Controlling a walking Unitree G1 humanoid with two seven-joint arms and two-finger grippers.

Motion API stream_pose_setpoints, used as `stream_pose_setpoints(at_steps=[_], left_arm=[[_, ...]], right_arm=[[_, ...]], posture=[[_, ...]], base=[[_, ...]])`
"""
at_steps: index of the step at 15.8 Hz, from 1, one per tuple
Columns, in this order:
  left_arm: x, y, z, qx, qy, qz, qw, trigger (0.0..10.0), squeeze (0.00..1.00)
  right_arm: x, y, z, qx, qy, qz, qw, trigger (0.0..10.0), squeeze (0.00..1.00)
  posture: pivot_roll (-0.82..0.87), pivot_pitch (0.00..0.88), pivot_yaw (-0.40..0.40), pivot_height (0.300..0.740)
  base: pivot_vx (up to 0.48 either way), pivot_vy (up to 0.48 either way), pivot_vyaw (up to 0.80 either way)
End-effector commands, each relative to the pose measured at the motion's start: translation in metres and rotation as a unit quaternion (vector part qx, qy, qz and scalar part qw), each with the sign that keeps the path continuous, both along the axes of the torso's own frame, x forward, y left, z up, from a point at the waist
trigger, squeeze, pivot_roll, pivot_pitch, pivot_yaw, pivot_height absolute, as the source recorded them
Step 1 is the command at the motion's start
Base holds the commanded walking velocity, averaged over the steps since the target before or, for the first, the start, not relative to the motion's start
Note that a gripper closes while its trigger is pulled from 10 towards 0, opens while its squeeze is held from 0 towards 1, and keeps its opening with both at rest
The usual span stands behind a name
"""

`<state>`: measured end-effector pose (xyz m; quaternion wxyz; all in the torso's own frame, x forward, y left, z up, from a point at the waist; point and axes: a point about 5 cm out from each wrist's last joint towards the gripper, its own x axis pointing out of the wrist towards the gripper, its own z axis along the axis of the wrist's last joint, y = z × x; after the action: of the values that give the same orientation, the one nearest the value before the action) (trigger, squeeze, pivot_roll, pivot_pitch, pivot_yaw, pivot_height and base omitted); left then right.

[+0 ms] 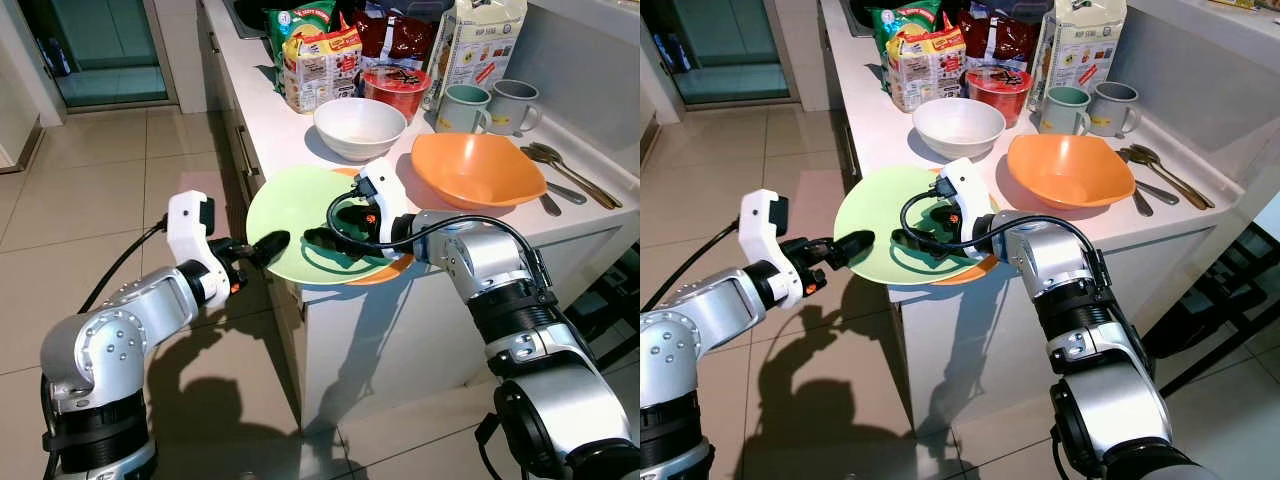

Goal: Setting the table

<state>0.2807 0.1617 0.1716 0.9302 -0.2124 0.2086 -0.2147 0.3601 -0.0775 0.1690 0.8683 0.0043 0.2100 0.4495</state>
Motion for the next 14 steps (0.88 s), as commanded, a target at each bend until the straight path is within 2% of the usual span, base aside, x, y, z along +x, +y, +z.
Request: stream_pose_setpoints(at_steps=[1,2,3,14], left_arm=[[-0.003,-0.003,0.001,0.003,0.0,-0.016,1.0,10.0,0.0],[-0.003,-0.004,0.001,0.0,0.0,-0.021,1.0,3.3,0.0],[-0.004,-0.007,0.001,-0.006,0.001,-0.029,1.0,0.0,0.0],[-0.006,-0.016,-0.001,-0.026,0.013,-0.041,0.999,0.0,0.0]], right_arm=[[-0.003,-0.001,-0.01,-0.002,0.021,-0.004,1.0,10.0,0.0],[-0.003,-0.002,-0.01,-0.002,0.02,-0.006,1.0,10.0,0.0],[-0.002,-0.003,-0.009,-0.002,0.017,-0.009,1.0,10.0,0.0],[0.002,-0.006,-0.006,-0.004,0.003,-0.03,1.0,10.0,0.0]], posture=[[0.07,0.0,-0.025,0.74],[0.07,0.0,-0.022,0.74],[0.07,0.0,-0.022,0.74],[0.06,0.0,-0.014,0.74]], base=[[0.0,0.0,0.0],[0.0,0.0,0.0],[0.0,0.0,0.0],[0.0,0.0,0.0]])
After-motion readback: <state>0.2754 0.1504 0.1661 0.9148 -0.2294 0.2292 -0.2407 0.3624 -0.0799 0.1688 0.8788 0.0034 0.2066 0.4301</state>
